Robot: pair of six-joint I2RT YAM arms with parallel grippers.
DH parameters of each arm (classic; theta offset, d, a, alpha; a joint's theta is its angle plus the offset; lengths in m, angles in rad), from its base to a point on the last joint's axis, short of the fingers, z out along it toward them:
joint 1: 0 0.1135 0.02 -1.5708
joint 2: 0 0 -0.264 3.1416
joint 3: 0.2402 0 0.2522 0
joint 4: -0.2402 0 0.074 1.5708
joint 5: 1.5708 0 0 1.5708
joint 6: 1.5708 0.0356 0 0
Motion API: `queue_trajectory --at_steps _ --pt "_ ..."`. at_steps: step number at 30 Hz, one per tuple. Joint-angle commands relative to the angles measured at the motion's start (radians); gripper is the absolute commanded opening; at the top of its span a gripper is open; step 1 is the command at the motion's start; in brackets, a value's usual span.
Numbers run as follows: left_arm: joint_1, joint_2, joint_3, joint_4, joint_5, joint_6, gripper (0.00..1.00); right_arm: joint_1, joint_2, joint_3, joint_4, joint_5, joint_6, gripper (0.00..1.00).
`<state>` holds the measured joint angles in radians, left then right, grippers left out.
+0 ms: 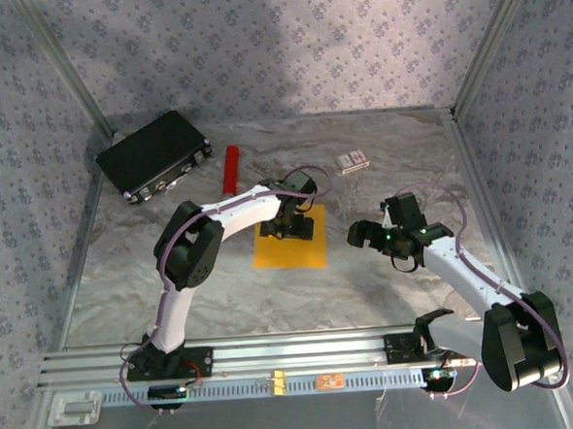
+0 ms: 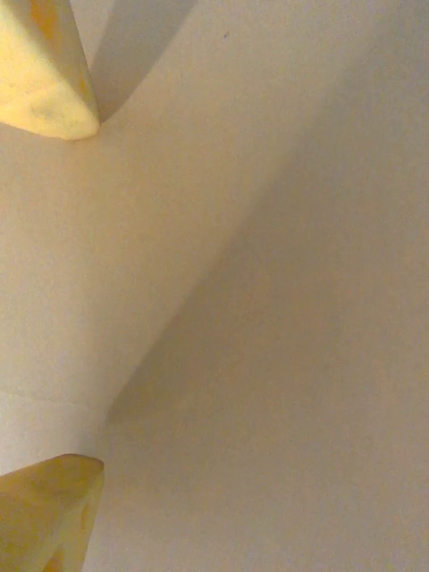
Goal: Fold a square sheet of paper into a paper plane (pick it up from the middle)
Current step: First fold the square sheet of paper in half at the center of the table.
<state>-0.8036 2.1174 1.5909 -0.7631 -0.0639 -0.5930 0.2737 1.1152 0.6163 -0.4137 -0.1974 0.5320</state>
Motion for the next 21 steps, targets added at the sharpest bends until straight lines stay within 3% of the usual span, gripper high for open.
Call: queue_trajectory --at_steps 1,21 --pt "0.004 0.025 0.043 -0.021 0.023 -0.011 0.91 0.007 -0.009 0.028 -0.022 0.015 0.005 0.99" --pt "-0.020 0.112 0.066 -0.070 -0.029 -0.103 0.91 0.007 0.007 0.027 -0.023 0.023 0.008 0.99"
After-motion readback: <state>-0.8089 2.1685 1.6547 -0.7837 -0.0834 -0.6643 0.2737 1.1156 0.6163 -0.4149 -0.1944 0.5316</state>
